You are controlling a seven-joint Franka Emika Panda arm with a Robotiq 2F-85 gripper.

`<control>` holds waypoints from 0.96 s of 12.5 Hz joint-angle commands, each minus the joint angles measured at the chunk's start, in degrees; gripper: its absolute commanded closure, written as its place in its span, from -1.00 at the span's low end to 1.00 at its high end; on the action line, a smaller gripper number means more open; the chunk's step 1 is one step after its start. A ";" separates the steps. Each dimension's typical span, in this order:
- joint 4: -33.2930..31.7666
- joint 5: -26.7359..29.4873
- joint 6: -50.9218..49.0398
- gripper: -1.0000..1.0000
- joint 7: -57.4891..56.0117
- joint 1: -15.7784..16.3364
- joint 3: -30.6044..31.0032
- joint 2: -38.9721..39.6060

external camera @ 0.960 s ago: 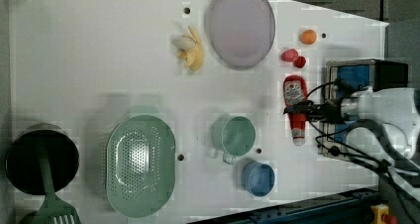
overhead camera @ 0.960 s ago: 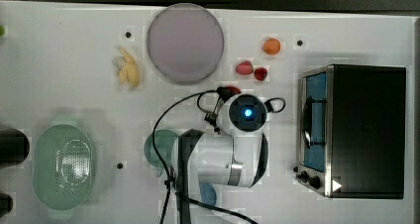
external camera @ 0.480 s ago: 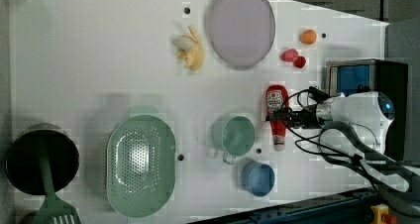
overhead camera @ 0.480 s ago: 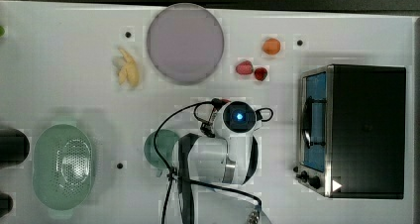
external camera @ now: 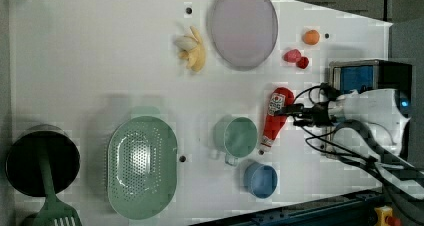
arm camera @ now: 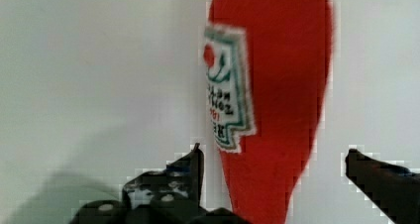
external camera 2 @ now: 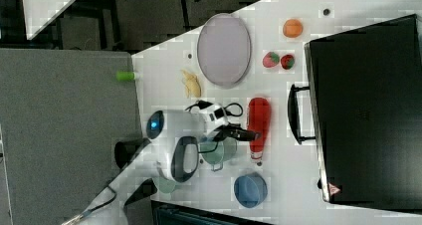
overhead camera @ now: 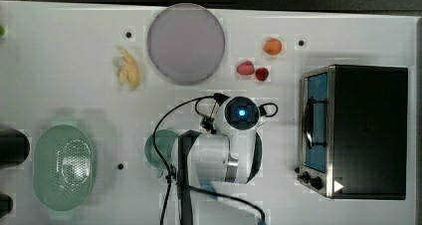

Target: Pick ketchup from plate and place it on table.

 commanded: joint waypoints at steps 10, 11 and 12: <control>36.20 0.22 -46.87 -1.00 30.10 0.09 2.15 -15.70; 37.27 0.21 -48.28 -1.00 30.10 0.09 2.14 -15.70; 37.62 0.17 -48.23 -1.00 30.10 0.08 2.03 -15.72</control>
